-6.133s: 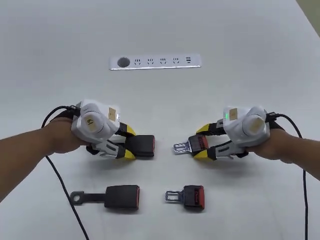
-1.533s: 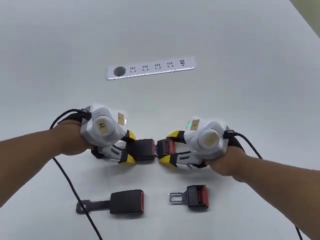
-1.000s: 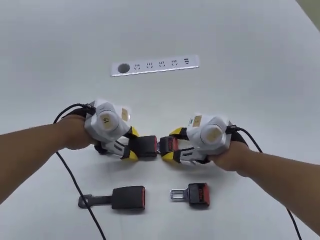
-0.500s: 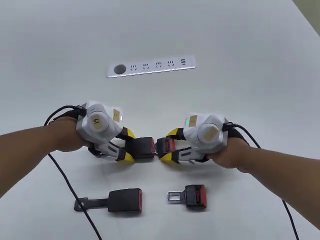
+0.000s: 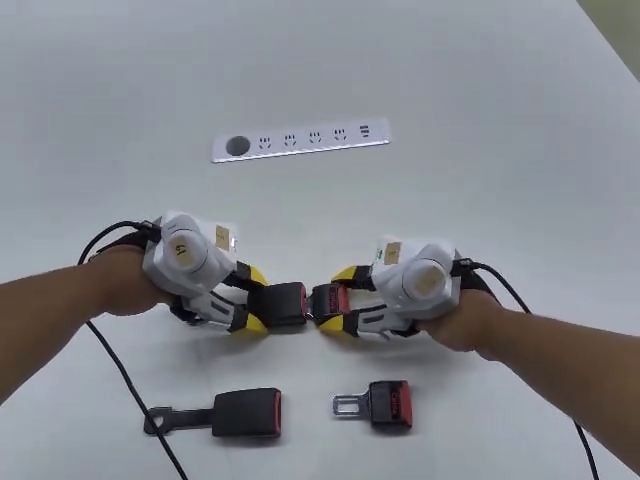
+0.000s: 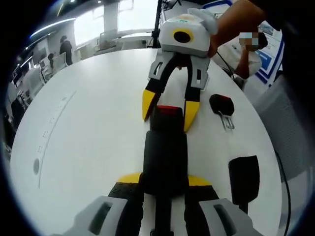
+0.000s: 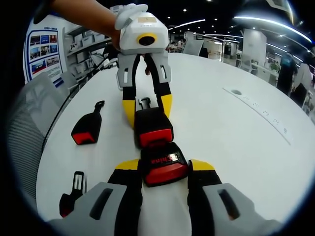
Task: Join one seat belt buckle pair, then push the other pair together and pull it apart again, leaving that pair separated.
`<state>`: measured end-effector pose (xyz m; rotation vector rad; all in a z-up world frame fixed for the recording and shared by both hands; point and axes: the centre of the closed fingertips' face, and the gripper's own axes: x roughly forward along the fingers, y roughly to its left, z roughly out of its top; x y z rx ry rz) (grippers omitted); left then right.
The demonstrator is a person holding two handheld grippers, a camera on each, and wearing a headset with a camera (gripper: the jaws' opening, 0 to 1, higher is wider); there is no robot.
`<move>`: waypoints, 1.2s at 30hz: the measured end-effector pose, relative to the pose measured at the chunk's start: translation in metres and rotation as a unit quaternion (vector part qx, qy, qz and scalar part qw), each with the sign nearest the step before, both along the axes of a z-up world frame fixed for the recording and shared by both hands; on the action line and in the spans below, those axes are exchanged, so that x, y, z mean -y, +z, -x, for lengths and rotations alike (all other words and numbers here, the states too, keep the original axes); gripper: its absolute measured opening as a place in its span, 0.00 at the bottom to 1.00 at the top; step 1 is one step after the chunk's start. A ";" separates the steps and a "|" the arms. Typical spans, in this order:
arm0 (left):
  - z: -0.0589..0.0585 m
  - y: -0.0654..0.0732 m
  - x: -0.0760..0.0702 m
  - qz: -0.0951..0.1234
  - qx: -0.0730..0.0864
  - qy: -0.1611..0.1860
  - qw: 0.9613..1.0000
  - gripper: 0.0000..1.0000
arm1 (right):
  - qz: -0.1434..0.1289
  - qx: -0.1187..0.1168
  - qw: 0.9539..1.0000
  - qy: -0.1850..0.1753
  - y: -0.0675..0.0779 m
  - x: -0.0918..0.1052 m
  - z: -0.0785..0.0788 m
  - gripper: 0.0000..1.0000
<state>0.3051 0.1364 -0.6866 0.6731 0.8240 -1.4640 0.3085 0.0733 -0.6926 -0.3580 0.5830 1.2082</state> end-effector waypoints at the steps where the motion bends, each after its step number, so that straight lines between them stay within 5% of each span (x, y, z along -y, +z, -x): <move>1: 0.000 0.000 0.000 0.001 0.000 -0.001 1.000 0.31 | 0.000 0.001 1.000 0.000 0.000 -0.001 0.000 0.33; 20: -0.003 -0.001 -0.001 0.007 0.002 -0.002 1.000 0.32 | -0.024 0.002 1.000 -0.013 0.001 -0.001 0.000 0.34; 36: -0.005 -0.004 -0.002 -0.026 0.026 0.001 0.999 0.34 | 0.019 0.017 0.999 -0.047 0.004 -0.003 0.000 0.37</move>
